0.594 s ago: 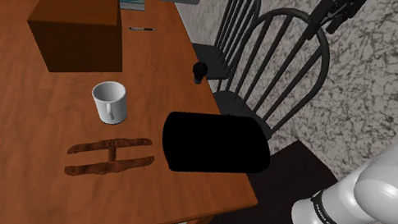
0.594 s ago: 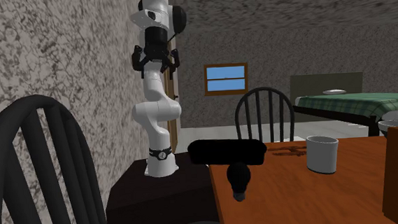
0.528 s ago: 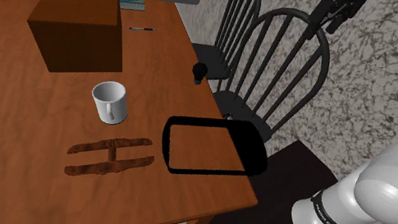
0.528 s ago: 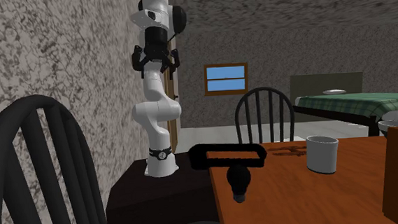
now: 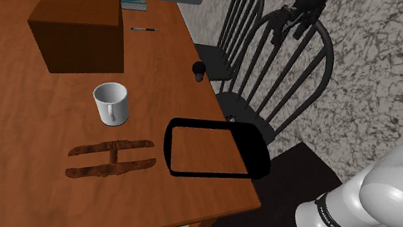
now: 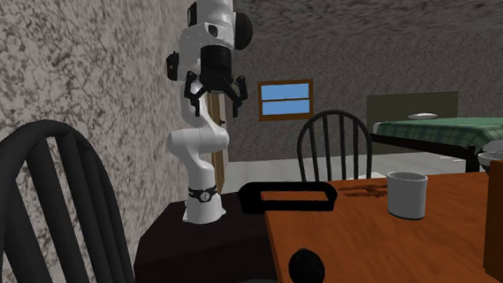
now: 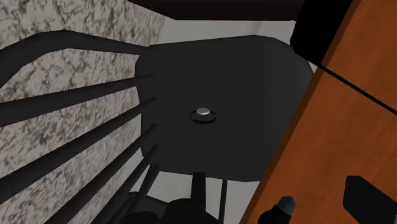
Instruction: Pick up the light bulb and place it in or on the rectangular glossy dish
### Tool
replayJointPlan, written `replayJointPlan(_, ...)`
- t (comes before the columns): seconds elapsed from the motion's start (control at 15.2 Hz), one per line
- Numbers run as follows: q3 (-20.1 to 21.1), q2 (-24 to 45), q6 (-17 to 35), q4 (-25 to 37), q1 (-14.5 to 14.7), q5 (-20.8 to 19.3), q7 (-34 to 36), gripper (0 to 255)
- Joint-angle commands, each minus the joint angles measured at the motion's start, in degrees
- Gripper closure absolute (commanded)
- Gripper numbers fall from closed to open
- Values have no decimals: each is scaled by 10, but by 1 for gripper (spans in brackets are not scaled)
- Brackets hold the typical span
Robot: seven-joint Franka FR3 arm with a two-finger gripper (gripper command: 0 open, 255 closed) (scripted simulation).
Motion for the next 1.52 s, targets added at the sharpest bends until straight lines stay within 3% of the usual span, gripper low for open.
replayJointPlan(0.0, 9, 41, 17, 15, 4, 2, 10, 0)
replayJointPlan(0.66, 43, 252, 80, 121, 21, -4, 48, 0)
replayJointPlan(1.32, 61, 472, 86, 292, 47, -27, 81, 0)
replayJointPlan(1.45, 60, 476, 101, 281, 46, -28, 82, 0)
